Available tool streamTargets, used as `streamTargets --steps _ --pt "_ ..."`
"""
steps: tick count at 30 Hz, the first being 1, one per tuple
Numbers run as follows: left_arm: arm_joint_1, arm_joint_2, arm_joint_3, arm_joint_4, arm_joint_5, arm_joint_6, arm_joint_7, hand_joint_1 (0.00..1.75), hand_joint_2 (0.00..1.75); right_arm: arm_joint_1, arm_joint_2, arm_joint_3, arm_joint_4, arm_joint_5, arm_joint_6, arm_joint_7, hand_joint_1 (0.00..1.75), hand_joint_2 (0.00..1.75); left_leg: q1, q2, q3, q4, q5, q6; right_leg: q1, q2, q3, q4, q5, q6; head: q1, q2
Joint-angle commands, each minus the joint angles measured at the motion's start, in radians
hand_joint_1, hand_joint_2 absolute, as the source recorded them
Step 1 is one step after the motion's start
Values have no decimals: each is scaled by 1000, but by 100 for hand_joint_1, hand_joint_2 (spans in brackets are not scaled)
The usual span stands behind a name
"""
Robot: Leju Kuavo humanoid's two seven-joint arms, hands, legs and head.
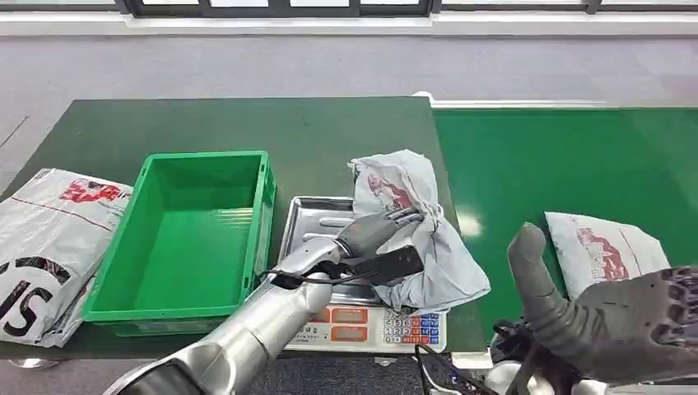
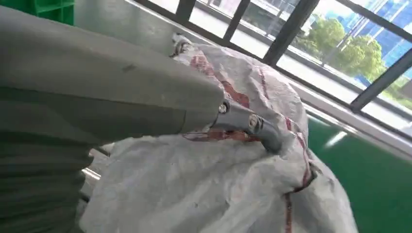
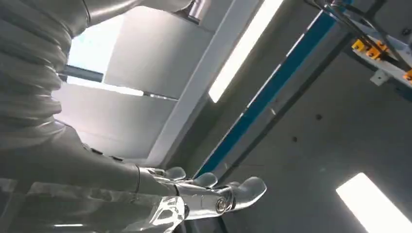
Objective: Moved the parcel from conveyor to table for the left to box.
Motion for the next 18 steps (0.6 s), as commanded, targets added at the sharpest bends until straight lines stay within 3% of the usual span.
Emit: streamTargets --steps 1,18 --pt "-69 -33 -130 126 19 -5 -6 175 175 -2 -5 3 66 4 -4 -1 0 175 1 -1 -1 0 1 -1 1 -2 0 -1 0 -1 0 0" --pt "-107 0 -106 100 43 95 48 175 175 29 6 -23 36 16 -4 0 0 175 1 2 -1 -2 1 -1 1 -1 -1 -2 1 -1 0 0"
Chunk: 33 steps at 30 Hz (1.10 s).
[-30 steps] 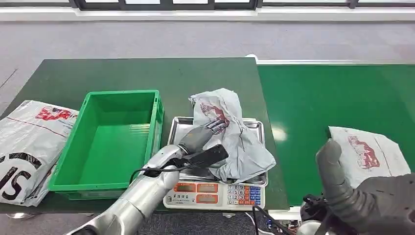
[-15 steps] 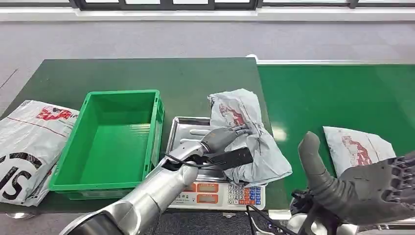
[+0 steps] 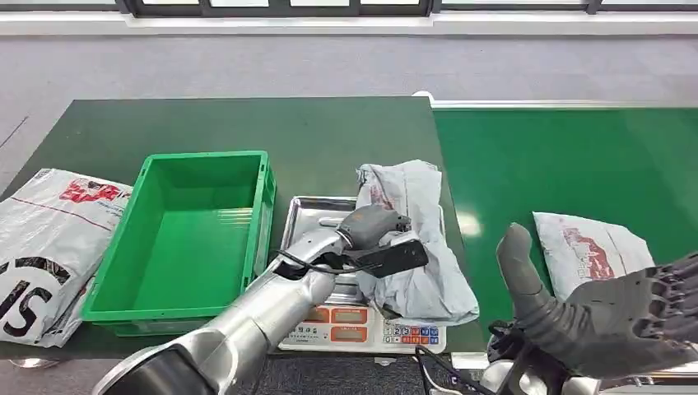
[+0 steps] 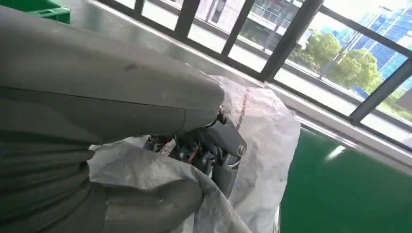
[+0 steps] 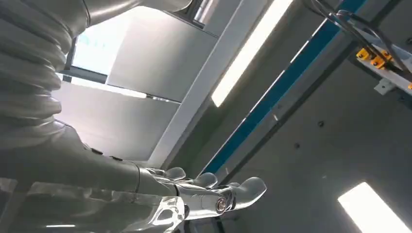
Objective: Moved the parcel from conveyor to table for the left to box.
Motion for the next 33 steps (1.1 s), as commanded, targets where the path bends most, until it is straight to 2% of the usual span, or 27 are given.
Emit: streamTargets --steps 1,5,7,9,12,17,19,20,22,25,26,27,30,31,33 --pt "-46 -2 -42 56 -2 28 20 175 175 16 6 -22 23 4 -4 0 0 175 1 1 -1 0 1 -1 1 -2 0 -1 0 -1 0 0" --pt "-46 -2 -42 56 -2 28 20 175 175 16 6 -22 23 4 -4 0 0 175 1 1 -1 -1 1 -1 1 -1 0 -2 1 -1 0 0" --pt "-42 16 -35 36 -19 119 36 175 175 26 13 -30 15 18 -4 -1 0 175 1 1 0 0 0 0 1 -1 0 -1 0 -1 0 0" --pt "-51 79 -41 -29 -122 316 115 175 175 51 15 -42 -7 24 -4 2 0 175 1 2 0 -1 1 -1 1 -1 0 -2 1 -1 0 0" --pt "-24 188 35 -163 -190 352 172 175 175 61 -5 -47 -9 8 -4 -1 0 175 1 6 0 -2 1 -1 1 2 -2 -2 2 -2 0 0" --pt "19 311 160 -285 -414 486 310 175 175 46 -14 -62 10 5 -4 -1 0 175 1 10 1 -3 1 -2 1 7 -2 -1 3 -2 0 0" --pt "30 360 259 -344 -461 503 337 175 175 50 -13 -72 3 2 -4 -1 0 175 2 12 1 -3 1 -2 2 8 -3 -2 3 -3 0 0" --pt "35 379 299 -367 -489 512 352 175 175 55 -13 -76 0 1 -4 -1 0 175 2 7 0 -1 0 -2 2 5 -2 0 1 -1 0 0" --pt "54 425 392 -420 -495 508 340 175 175 59 -20 -80 -4 -2 -4 -1 0 175 3 11 -1 -2 1 -3 3 8 -3 0 3 -3 0 0" --pt "114 456 509 -488 -506 504 320 175 175 60 -22 -87 -10 -8 -4 -1 0 175 3 11 0 -2 1 -4 3 10 -3 1 2 -3 0 0" --pt "140 460 534 -504 -514 509 315 175 175 63 -19 -91 -13 -4 -4 -1 0 175 4 15 1 -5 2 -5 4 12 -3 -1 4 -4 0 0" --pt "166 466 556 -511 -531 515 320 175 175 67 -19 -91 -15 -5 -4 -1 0 175 3 9 1 -2 1 -4 3 9 -2 1 1 -3 0 0" --pt "241 473 646 -474 -557 514 332 175 175 90 -22 -97 -33 3 -4 -1 0 175 3 12 4 -5 1 -4 3 11 -1 -1 2 -3 0 0" --pt "251 472 661 -461 -554 511 331 175 175 95 -23 -99 -38 5 -4 -1 0 175 2 8 3 -4 1 -4 2 9 0 0 1 -3 0 0" --pt "276 475 680 -435 -549 526 320 175 175 102 -27 -99 -43 4 -4 -1 0 175 3 9 3 -6 1 -4 3 9 0 -1 1 -4 0 0"
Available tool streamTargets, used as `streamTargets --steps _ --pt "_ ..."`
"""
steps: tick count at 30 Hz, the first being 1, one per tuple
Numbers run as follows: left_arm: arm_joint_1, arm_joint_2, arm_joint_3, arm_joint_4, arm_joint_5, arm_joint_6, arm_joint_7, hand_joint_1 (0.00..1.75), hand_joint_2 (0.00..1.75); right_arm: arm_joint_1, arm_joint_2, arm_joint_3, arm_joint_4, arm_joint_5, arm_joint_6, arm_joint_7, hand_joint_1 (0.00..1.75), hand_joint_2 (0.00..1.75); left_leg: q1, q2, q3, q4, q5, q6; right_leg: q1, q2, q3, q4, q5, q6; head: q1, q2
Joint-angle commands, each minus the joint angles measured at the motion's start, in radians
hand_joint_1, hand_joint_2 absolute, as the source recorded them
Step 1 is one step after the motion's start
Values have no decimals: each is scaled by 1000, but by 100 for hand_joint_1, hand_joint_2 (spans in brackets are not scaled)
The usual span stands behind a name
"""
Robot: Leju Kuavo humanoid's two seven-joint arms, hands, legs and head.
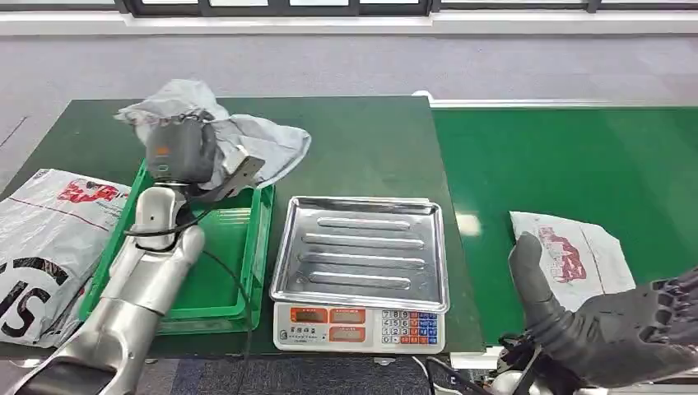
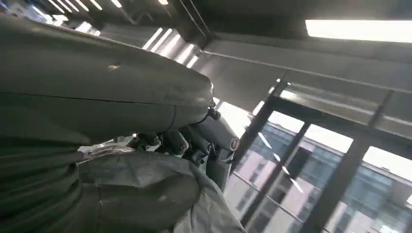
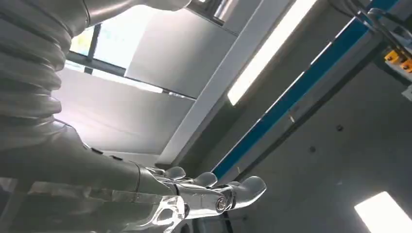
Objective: Moved the parcel from conveyor to table for the left to box.
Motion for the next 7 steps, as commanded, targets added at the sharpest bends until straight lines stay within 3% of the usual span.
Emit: streamTargets --steps 1,7 --pt "159 53 261 28 -19 13 -8 175 175 31 -26 -47 -17 3 -2 -2 0 175 0 5 3 -2 -1 0 0 3 1 -2 1 -1 0 0" --pt "282 14 307 59 23 0 -64 175 175 25 -42 -53 8 -13 -2 -2 0 175 -1 5 4 -5 0 0 0 2 2 -5 1 -1 0 0"
